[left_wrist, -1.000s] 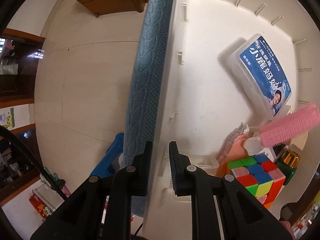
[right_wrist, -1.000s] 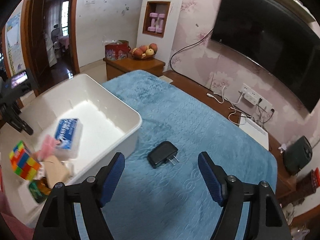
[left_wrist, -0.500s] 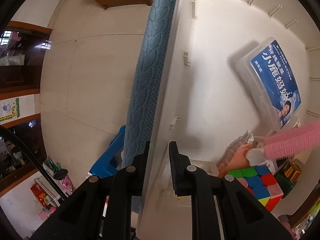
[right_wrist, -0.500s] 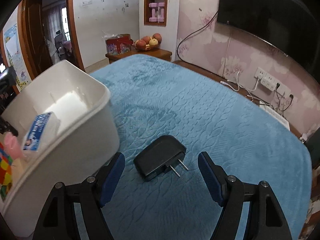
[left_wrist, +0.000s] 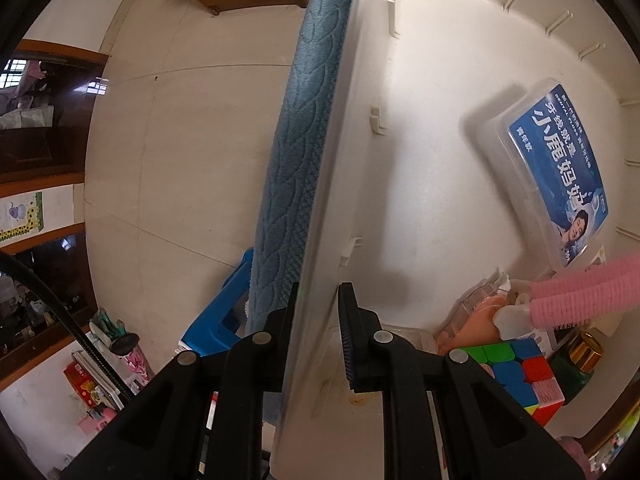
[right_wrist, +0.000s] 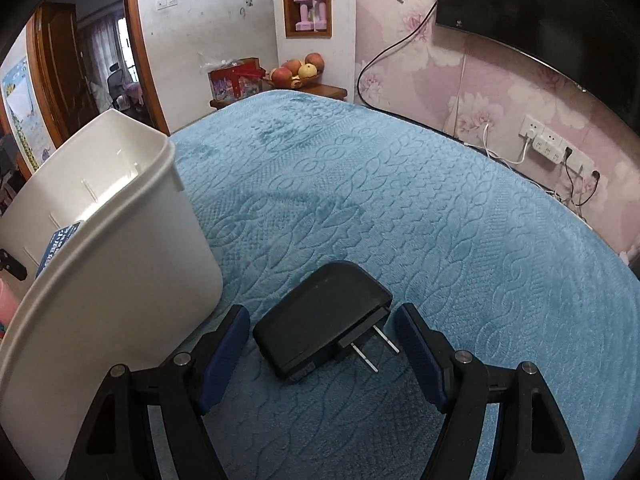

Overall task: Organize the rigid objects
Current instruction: 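Close the right tool on the black charger and drop it into the tray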

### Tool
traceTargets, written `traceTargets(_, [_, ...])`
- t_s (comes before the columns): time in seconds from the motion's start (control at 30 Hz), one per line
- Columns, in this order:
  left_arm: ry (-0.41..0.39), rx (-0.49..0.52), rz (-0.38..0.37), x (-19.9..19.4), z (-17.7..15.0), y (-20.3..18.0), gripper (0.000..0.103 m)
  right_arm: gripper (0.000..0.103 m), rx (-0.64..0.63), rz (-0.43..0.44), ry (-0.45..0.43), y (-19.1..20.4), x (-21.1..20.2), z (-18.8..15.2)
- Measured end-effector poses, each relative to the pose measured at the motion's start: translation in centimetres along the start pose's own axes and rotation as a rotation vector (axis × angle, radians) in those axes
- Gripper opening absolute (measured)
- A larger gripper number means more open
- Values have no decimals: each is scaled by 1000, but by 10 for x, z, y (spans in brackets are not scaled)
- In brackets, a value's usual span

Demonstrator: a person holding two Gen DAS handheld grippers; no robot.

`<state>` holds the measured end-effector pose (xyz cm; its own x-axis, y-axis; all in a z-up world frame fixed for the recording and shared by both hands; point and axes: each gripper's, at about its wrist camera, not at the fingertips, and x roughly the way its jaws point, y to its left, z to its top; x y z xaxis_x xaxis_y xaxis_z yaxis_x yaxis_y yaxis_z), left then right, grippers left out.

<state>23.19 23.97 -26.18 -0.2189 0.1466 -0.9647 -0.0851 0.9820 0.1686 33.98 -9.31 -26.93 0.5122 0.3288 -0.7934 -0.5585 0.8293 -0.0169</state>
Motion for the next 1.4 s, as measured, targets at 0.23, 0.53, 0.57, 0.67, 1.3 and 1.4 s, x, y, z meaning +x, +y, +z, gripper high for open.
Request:
traceTargets(0.23, [-18,6,12,-5,-6,-3,19,64,-11,-15,17,5,-3,1])
traceTargets(0.53, [-33,5,16,-12,-19,-7,21,64,-97,-76,93,29,-22,-9])
traceTargets(0.57, [-40,8,17,-14,-21,-7,21,64,-105,-82,99,32,-25,-11])
traceTargets(0.67, [-54,15,8,-21,-28,-8,22,64,-111,-97,114,39,-38,-17])
traceTargets(1.3, [-279,103,-103,-78,-72,-13,64,64,-47,-278,95,110,-145,-27])
traceTargets(1.4, [-348,132,-138,-89,-83,-8,65,64,-24,-307,69,127,-165,-26])
